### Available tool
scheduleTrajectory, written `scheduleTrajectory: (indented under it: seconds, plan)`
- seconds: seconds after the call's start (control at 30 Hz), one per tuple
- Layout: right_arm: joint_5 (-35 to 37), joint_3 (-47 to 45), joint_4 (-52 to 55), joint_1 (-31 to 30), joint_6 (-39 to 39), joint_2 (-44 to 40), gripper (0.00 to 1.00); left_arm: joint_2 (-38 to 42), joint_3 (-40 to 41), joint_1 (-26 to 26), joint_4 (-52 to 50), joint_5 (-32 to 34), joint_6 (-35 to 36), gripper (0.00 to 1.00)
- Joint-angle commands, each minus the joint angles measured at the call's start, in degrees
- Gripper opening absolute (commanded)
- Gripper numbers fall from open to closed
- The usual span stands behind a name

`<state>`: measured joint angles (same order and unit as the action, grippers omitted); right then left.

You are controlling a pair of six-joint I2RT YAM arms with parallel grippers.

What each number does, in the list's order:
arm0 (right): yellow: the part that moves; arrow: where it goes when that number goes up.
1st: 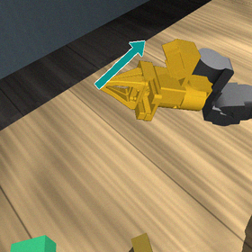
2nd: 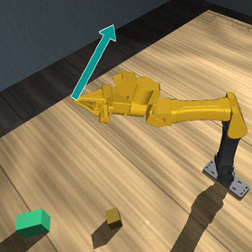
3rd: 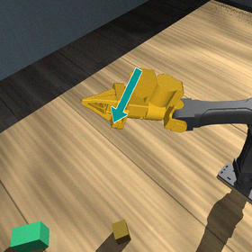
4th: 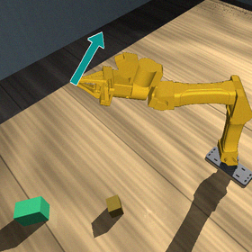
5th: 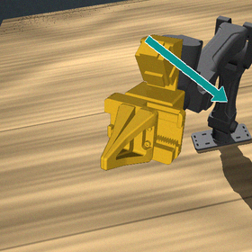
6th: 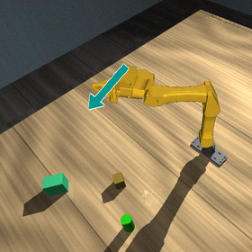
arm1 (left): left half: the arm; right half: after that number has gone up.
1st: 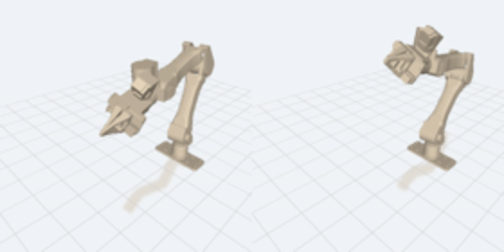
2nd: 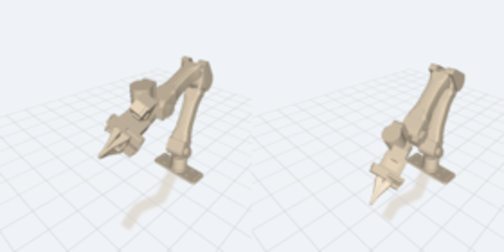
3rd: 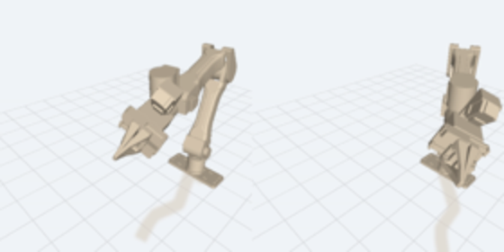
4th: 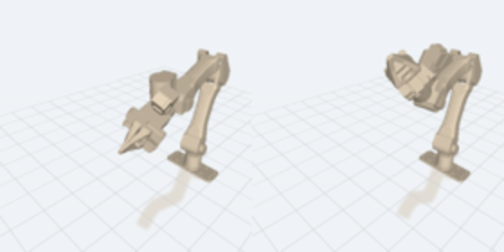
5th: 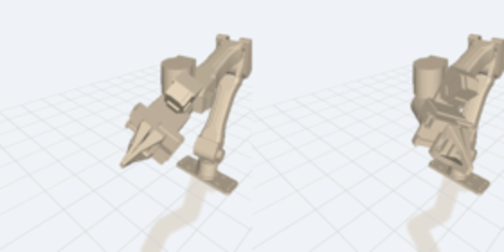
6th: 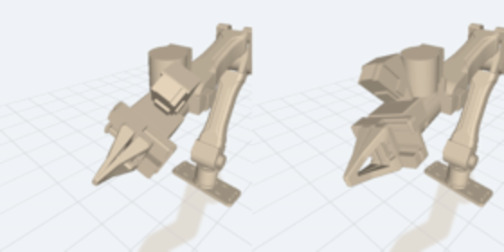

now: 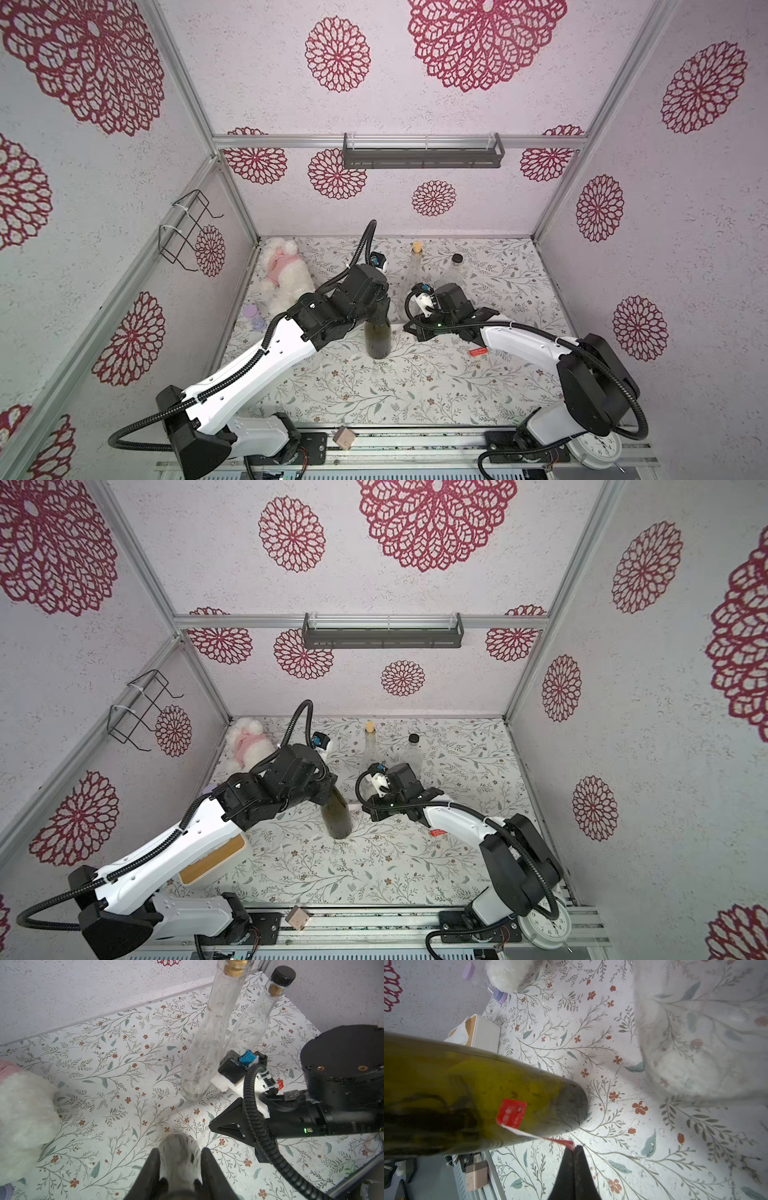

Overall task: Remove the label from the bottle
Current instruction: Tear open the label from the bottle.

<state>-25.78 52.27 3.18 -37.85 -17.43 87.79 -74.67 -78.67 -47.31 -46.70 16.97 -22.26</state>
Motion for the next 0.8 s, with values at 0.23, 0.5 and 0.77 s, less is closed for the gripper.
scheduleTrajectory:
  seconds: [0.23,0.5,0.77]
  plan:
    - [3.2,2.0,1.4,1.5,0.1,0.1,0.0,0.5,-1.9,-0.2,3.0,-2.6,1.1,0.14]
    - [6.7,1.8,1.3,1.5,-3.7,-0.7,0.0,-0.6,-2.6,-0.5,3.0,-3.0,1.2,0.14]
    - [6.7,1.3,0.4,1.5,-4.6,-2.2,0.0,-0.6,-2.6,-0.6,3.5,-2.9,1.1,0.14]
